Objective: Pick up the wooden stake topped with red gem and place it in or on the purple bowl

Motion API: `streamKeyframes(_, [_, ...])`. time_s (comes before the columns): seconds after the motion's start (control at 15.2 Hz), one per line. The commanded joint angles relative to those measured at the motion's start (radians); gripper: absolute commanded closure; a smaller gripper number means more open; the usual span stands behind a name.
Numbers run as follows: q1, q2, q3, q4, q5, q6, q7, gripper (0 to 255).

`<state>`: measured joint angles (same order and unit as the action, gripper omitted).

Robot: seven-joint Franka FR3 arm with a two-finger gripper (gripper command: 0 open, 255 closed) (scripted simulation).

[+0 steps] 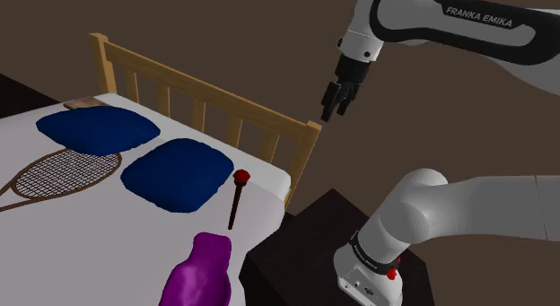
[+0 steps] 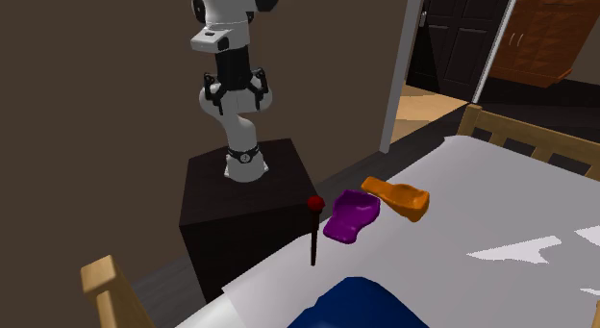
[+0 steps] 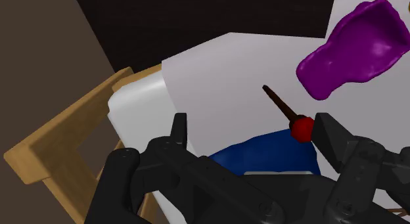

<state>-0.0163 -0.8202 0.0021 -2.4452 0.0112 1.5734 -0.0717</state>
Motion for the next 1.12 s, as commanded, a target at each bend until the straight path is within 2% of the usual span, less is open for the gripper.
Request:
streamKeyframes(0.0, [0.0,0.0,0.0,0.0,0.0,0.0,0.0,0])
streamKeyframes(0.53, [0.055,0.172,0.07,-0.085,0.081,0.258,0.045,0])
streamKeyframes(1.06, [0.108,0.422,0.141,-0.083,0.148,0.512,0.077,0])
